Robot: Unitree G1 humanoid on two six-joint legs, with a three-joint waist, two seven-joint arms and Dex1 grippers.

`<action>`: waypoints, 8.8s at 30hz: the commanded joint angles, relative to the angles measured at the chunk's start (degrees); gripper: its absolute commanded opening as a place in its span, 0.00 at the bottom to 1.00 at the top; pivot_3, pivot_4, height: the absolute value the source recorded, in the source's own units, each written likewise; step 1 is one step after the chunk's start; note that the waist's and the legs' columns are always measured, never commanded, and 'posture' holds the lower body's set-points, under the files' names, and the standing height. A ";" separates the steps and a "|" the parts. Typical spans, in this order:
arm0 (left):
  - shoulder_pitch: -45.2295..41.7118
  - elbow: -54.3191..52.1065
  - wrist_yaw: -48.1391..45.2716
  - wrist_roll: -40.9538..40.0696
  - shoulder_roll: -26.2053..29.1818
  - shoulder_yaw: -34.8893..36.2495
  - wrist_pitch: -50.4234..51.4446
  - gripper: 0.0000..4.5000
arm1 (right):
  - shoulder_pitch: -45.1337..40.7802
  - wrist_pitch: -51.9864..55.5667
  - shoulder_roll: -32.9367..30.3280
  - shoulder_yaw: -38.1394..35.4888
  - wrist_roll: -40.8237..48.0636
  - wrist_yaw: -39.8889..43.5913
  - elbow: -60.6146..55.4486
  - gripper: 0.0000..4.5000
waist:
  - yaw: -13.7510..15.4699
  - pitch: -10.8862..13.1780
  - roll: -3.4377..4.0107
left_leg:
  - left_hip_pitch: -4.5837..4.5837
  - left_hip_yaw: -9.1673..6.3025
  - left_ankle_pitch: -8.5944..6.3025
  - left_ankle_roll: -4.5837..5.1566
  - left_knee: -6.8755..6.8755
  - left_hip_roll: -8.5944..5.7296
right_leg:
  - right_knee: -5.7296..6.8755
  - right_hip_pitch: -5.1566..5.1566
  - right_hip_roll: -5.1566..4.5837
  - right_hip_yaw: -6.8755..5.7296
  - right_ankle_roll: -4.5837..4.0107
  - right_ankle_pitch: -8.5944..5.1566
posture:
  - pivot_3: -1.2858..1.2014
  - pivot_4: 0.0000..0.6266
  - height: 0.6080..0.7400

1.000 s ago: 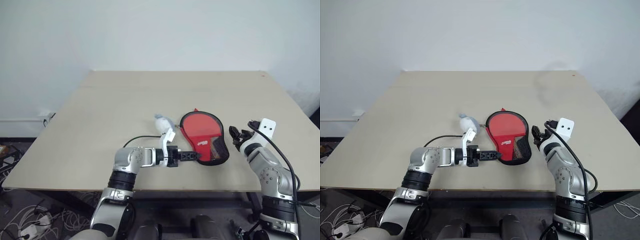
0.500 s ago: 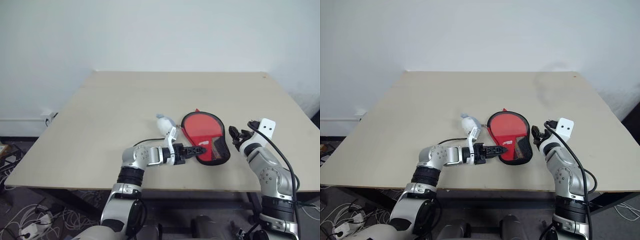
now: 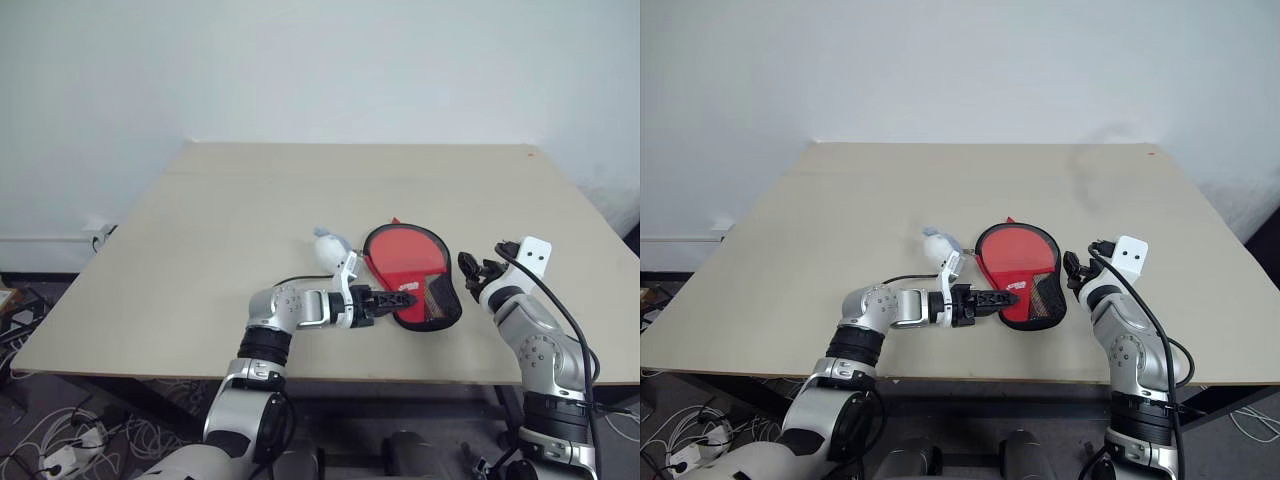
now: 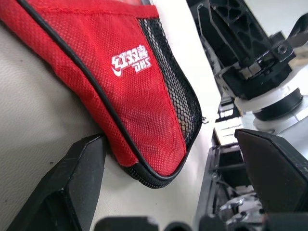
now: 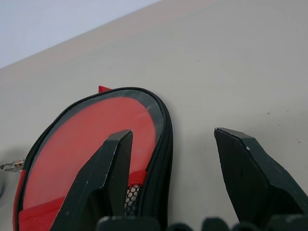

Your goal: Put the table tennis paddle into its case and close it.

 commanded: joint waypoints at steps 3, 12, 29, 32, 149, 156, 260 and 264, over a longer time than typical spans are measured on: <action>-0.13 2.07 1.37 2.28 -0.12 -4.08 1.90 0.91 | -1.04 -1.78 0.38 -0.41 -0.08 -0.22 -1.08 0.65 | -0.01 0.00 0.00 | 0.00 0.00 -0.01 0.00 -0.01 0.00 | -0.01 0.00 0.00 0.00 0.00 0.00 | 0.52 0.00 1.00; -0.64 3.41 1.50 2.88 -0.31 -3.94 1.50 0.36 | -1.11 -2.14 0.69 -0.68 -0.19 -0.33 -1.04 0.65 | 0.00 0.00 0.00 | 0.01 -0.03 -0.01 0.01 -0.18 0.00 | -0.05 -0.04 0.00 -0.01 0.03 -0.02 | 0.52 0.00 1.00; -0.24 1.94 1.54 2.19 0.40 -2.33 2.05 0.01 | -1.01 -2.15 1.24 -0.32 -0.40 -0.42 -1.18 0.65 | -0.04 -0.05 0.08 | 0.08 -0.01 -0.01 0.01 -0.20 -0.01 | -0.05 -0.01 -0.02 0.00 0.04 -0.03 | 0.52 0.00 1.00; 0.33 0.39 1.60 1.43 1.34 -1.45 3.18 0.01 | -0.98 -2.16 1.28 -0.30 -0.47 -0.38 -1.09 0.65 | -0.07 -0.05 0.08 | 0.08 -0.01 -0.01 0.01 -0.22 -0.01 | -0.05 -0.03 -0.02 0.00 0.04 -0.03 | 0.52 0.00 1.00; 34.82 -46.91 28.27 -34.02 7.54 -1.37 24.19 0.01 | 2.78 2.72 -0.34 1.15 0.12 2.29 -4.00 0.65 | -0.72 -0.04 0.08 | 0.18 0.04 -0.03 -0.03 -0.63 0.03 | -0.11 -0.17 -0.06 0.02 0.05 -0.10 | 0.52 0.00 1.00; 35.34 -47.11 29.45 -35.25 7.70 -1.53 24.19 0.01 | 2.63 2.69 -0.31 1.21 0.06 2.28 -3.72 0.65 | -0.72 -0.04 0.08 | 0.18 0.04 -0.03 -0.03 -0.63 0.03 | -0.12 -0.17 -0.06 0.02 0.05 -0.11 | 0.52 0.00 1.00; 10.26 -27.00 1.65 0.38 9.12 -7.21 -31.08 0.81 | 1.88 -9.07 -12.53 9.92 -1.29 26.26 1.08 0.11 | -0.31 0.00 0.04 | -0.06 0.27 -0.02 0.01 -0.56 0.01 | -0.07 -0.41 0.01 0.26 0.09 -0.08 | 0.52 0.00 1.00; 9.49 -23.90 3.29 1.41 8.83 -3.86 -33.53 0.81 | 1.94 -10.21 -11.66 11.27 -1.43 28.41 1.80 0.01 | -0.24 0.02 -0.02 | -0.08 0.25 -0.02 0.01 -0.42 -0.01 | -0.08 -0.34 0.00 0.25 0.10 -0.08 | 0.52 0.00 1.00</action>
